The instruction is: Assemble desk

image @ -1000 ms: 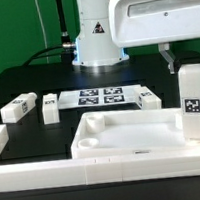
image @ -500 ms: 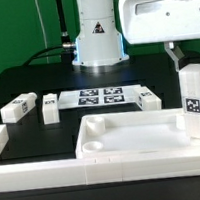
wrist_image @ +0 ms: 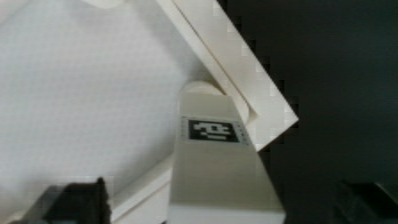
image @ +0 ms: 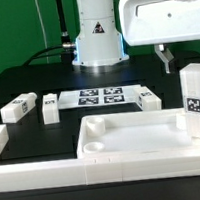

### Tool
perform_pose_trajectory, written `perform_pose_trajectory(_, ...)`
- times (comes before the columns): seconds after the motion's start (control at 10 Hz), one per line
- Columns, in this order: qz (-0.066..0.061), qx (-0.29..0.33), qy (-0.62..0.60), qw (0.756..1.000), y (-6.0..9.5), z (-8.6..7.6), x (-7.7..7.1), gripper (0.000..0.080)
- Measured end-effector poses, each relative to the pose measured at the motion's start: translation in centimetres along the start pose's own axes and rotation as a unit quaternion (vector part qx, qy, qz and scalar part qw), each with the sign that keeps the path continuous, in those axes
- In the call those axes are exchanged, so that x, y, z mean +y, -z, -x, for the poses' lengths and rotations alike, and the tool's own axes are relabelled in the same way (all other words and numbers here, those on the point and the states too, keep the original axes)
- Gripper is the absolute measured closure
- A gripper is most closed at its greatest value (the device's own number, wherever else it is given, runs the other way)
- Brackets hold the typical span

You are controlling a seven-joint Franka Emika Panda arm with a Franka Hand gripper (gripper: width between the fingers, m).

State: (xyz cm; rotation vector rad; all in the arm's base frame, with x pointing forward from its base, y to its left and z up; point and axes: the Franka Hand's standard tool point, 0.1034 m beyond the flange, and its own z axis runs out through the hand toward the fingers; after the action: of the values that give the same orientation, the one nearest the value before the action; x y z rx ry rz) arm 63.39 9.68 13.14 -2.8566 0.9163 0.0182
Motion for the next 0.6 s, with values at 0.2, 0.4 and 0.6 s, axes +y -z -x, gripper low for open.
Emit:
perform_pose_trajectory(0.2, 0.000, 0.000, 0.072, 0.997, -0.08, 0.01, -0.05, 0.0151)
perform_pose_trajectory(0.4, 0.000, 0.000, 0.157, 0.988, -0.11, 0.01, -0.03, 0.0150)
perform_pose_trajectory(0.6, 0.002, 0.000, 0.244, 0.970, -0.13, 0.02, -0.02, 0.0150)
